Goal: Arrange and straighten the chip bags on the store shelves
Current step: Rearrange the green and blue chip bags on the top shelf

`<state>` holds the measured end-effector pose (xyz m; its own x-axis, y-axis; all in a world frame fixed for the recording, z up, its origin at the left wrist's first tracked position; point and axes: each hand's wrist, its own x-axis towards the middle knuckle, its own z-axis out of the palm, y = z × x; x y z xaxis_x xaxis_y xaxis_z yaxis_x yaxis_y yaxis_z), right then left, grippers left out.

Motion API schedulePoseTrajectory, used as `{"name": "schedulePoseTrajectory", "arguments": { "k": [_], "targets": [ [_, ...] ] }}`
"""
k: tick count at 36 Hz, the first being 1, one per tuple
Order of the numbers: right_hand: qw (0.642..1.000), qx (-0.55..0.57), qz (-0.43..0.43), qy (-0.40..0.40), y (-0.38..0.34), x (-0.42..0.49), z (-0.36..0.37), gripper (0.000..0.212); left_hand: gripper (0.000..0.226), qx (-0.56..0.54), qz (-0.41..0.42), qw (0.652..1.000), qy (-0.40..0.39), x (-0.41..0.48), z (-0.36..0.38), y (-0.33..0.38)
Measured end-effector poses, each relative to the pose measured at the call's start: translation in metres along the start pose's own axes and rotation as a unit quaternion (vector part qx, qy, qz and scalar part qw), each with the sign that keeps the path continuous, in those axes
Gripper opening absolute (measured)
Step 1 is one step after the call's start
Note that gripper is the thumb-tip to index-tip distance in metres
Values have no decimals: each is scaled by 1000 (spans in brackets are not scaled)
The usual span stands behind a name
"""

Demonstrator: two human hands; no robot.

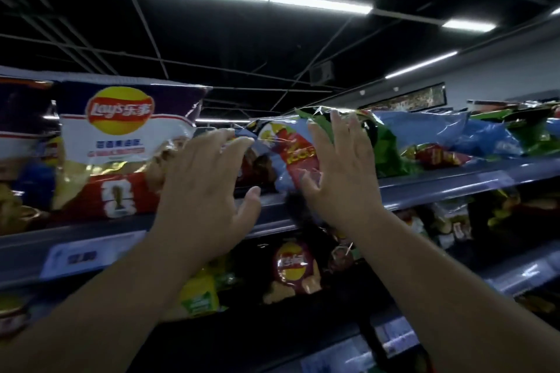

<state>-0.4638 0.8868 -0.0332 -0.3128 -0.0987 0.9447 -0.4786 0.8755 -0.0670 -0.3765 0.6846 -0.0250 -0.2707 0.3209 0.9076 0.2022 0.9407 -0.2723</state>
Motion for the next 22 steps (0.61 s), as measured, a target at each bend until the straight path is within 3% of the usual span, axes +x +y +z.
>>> {"name": "schedulePoseTrajectory", "arguments": {
  "k": [4, 9, 13, 17, 22],
  "targets": [
    [992, -108, 9, -68, 46, 25, -10, 86, 70, 4, -63, 996, -63, 31, 37, 28],
    [984, -77, -35, -156, 87, 42, -6, 81, 82, -8, -163, 976, -145, 64, 75, 51],
    [974, -134, -42, -179, 121, 48, 3, 54, 86, 27, -198, 950, -239, 74, 91, 55],
    [962, -123, 22, -241, 141, 56, 2, 32, 82, 26, -229, 937, -263, 68, 92, 55],
    [927, -120, 97, -342, 147, 64, -6, 44, 78, 31, -250, 932, -260, 65, 90, 57]
  ]
}}
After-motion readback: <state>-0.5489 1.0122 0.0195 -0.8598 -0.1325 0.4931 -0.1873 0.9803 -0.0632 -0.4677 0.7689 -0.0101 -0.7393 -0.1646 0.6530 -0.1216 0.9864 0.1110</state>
